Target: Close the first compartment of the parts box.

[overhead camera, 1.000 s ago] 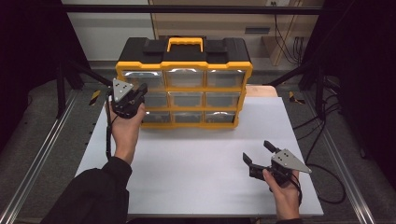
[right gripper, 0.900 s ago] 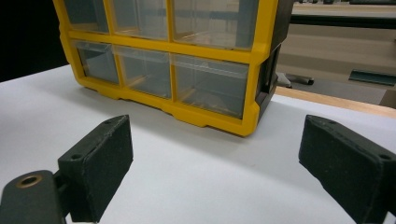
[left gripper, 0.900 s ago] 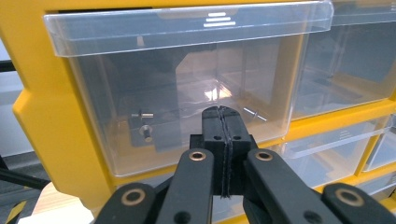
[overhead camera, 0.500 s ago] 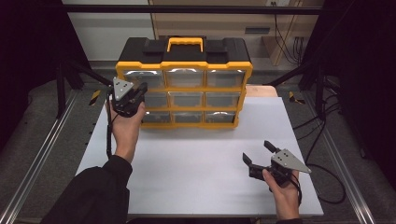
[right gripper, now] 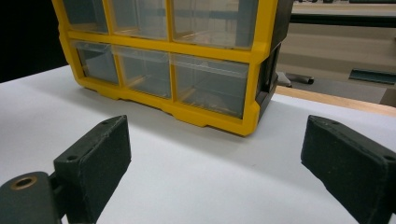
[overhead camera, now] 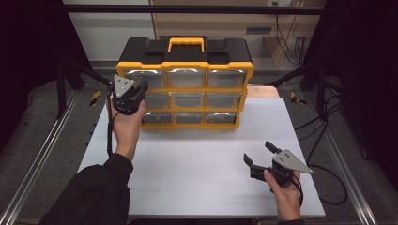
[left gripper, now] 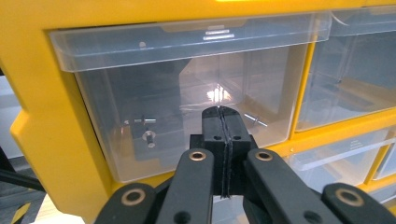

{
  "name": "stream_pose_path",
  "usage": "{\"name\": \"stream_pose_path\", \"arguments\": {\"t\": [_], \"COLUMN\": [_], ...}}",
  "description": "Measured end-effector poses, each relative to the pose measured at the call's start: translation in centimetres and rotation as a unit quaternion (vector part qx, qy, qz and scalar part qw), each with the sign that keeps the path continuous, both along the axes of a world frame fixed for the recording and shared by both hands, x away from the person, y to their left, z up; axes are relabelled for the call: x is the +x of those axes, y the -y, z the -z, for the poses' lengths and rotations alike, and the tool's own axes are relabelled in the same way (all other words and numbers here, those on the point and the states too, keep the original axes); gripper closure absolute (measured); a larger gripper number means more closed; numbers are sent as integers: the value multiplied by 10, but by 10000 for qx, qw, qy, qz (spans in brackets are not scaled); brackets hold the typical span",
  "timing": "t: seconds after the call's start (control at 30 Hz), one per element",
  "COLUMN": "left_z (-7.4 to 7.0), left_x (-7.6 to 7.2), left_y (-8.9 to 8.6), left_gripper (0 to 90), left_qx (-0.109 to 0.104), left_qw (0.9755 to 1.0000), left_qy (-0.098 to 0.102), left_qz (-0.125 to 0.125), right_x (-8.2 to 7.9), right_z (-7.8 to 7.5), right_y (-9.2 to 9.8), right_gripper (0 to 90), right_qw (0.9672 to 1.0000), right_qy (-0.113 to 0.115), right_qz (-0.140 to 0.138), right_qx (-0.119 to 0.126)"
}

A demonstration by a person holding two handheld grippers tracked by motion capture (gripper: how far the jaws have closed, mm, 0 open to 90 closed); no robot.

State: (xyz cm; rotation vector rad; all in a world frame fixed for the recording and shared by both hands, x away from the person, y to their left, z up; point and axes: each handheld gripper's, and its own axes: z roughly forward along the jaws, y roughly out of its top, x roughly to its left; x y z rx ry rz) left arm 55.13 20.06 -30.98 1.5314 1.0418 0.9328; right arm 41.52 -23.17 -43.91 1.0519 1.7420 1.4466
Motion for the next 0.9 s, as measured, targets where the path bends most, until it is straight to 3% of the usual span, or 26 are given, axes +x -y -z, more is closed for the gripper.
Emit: {"name": "stream_pose_path", "arguments": {"t": [0.9], "left_z": [2], "left_x": [5], "left_y": [1], "left_gripper": [898], "left_qx": [26], "left_qw": [10000], "left_qy": [-51], "left_qz": [-19], "right_x": [0], "right_z": [0], "right_y": [-1], "right_gripper": [85], "right_qw": [10000], "right_qy": [-10], "right_qz": [-10], "right_qx": [17]}}
